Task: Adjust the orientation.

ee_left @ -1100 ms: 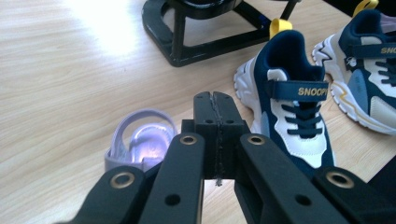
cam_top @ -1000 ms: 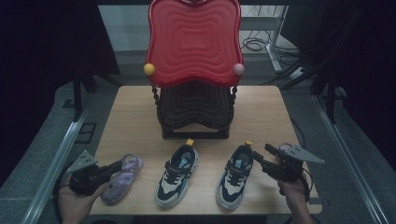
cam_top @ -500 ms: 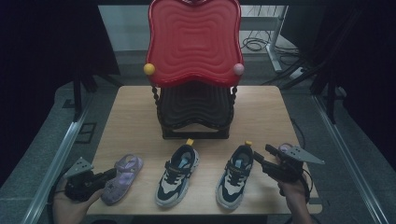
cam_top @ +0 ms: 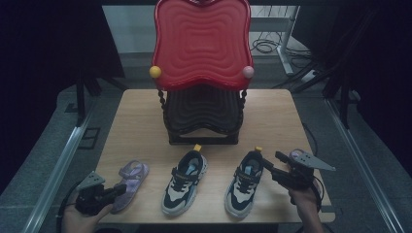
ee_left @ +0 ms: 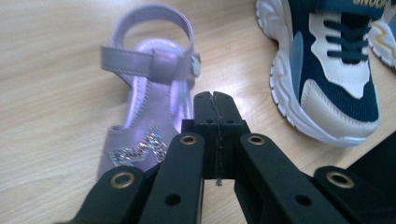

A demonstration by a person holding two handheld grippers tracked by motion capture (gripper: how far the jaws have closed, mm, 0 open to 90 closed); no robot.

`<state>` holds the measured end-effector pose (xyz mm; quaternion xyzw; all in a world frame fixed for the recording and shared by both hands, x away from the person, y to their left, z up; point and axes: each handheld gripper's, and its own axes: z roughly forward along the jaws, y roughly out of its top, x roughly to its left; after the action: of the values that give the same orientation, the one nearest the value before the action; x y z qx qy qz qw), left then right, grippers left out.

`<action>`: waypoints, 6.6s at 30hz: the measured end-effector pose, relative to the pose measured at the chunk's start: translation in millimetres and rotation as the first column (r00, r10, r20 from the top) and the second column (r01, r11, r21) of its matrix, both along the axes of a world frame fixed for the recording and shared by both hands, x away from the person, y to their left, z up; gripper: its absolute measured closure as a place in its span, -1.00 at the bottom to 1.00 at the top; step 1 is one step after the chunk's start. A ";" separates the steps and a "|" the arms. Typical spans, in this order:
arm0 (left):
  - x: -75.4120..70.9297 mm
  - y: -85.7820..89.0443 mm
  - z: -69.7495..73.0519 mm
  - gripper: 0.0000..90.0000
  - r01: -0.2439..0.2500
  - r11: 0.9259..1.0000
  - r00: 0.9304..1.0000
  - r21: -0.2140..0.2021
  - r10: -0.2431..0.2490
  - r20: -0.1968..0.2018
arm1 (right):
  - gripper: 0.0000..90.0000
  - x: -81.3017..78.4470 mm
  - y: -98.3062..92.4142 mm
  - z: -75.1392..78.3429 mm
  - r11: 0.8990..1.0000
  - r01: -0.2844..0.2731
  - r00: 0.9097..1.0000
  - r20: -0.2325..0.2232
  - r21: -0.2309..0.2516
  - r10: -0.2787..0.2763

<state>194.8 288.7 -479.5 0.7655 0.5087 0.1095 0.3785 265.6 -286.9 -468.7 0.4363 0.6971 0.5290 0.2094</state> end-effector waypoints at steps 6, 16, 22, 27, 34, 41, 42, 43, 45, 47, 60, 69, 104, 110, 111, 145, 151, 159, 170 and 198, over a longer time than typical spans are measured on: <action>-3.8 -5.0 -14.0 1.00 0.015 1.000 0.999 -0.004 -0.015 -0.039 | -0.19 -0.3 1.2 -1.3 1.000 0.001 1.000 -0.005 -0.006 -0.001; -10.1 -6.4 -32.5 1.00 0.016 1.000 0.996 0.014 -0.015 -0.091 | -0.20 0.4 2.6 -3.6 1.000 0.000 1.000 -0.014 -0.020 -0.001; -13.3 -7.7 -35.8 1.00 0.014 1.000 0.995 0.028 -0.011 -0.104 | -0.20 0.5 0.4 -4.1 1.000 0.013 1.000 -0.017 -0.021 -0.014; -13.5 -7.6 -36.7 1.00 0.015 0.999 0.994 0.030 -0.012 -0.107 | -0.21 0.4 1.3 -4.7 1.000 0.012 1.000 -0.022 -0.024 -0.012; -12.3 -4.1 -37.2 1.00 0.008 0.999 0.993 0.035 -0.004 -0.114 | -0.21 0.5 1.3 -5.6 1.000 0.011 1.000 -0.022 -0.028 -0.012; -12.7 -0.4 -37.6 1.00 -0.002 0.999 0.993 0.033 0.006 -0.115 | -0.21 0.4 1.4 -6.6 0.999 0.007 1.000 -0.021 -0.031 -0.007; -12.3 0.6 -37.5 1.00 -0.003 1.000 0.993 0.031 0.007 -0.115 | -0.21 0.3 1.6 -6.5 0.999 0.006 1.000 -0.023 -0.032 -0.007; -11.9 2.0 -37.1 1.00 -0.004 1.000 0.993 0.029 0.007 -0.117 | -0.21 0.2 1.6 -6.5 0.999 0.006 1.000 -0.023 -0.033 -0.007; -11.6 2.9 -36.6 1.00 -0.003 1.000 0.993 0.028 0.006 -0.117 | -0.21 0.0 1.4 -6.5 1.000 0.004 1.000 -0.021 -0.030 -0.004; -11.1 3.1 -36.5 1.00 -0.001 0.999 0.993 0.032 0.004 -0.118 | -0.21 -0.2 1.0 -6.2 1.000 0.001 1.000 -0.018 -0.031 -0.002; -12.7 12.0 -34.7 1.00 -0.030 0.998 0.992 0.054 0.036 -0.117 | -0.20 -0.7 -0.5 -6.5 0.999 0.005 1.000 -0.014 -0.034 -0.006; -15.2 17.8 -34.9 1.00 -0.066 0.995 0.990 0.080 0.075 -0.118 | -0.20 -1.0 -0.8 -6.5 0.999 0.009 1.000 -0.011 -0.036 -0.009; -7.6 49.4 -34.1 0.99 -0.204 0.971 0.967 0.123 0.219 -0.130 | -0.19 -2.3 -1.2 -7.8 0.999 0.027 1.000 0.002 -0.042 -0.027; 2.3 47.1 -33.4 0.99 -0.190 0.972 0.969 0.137 0.209 -0.135 | -0.19 -2.6 -3.1 -7.8 0.999 0.034 0.999 0.000 -0.040 -0.034; 3.5 47.4 -33.1 0.99 -0.185 0.973 0.969 0.139 0.204 -0.139 | -0.19 -2.7 -3.2 -7.8 0.999 0.034 0.999 0.000 -0.040 -0.034; 51.5 41.3 -25.9 1.00 -0.116 0.974 0.978 0.193 0.145 -0.147 | -0.19 -1.8 -0.8 -9.9 0.998 0.031 0.999 -0.004 -0.052 -0.031; 62.6 37.3 -24.5 1.00 -0.097 0.973 0.981 0.208 0.129 -0.144 | -0.19 -1.9 -0.8 -10.1 0.998 0.035 0.999 -0.007 -0.053 -0.036; 76.2 33.2 -23.3 1.00 -0.071 0.973 0.984 0.218 0.104 -0.142 | -0.19 -2.1 -1.3 -10.0 0.998 0.038 0.999 -0.004 -0.056 -0.039; 91.6 26.0 -24.4 0.99 -0.043 0.974 0.986 0.221 0.077 -0.151 | -0.19 -2.4 -1.3 -10.5 0.997 0.044 0.999 -0.005 -0.065 -0.044; 72.2 -8.6 38.1 0.15 -0.047 0.997 0.980 -0.066 0.059 0.189 | -0.12 8.3 11.7 7.7 0.996 0.070 0.998 0.009 -0.063 -0.069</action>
<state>267.0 280.1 -441.4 0.7258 0.4933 0.1768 0.4457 274.0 -275.2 -461.0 0.4514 0.6972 0.5006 0.2440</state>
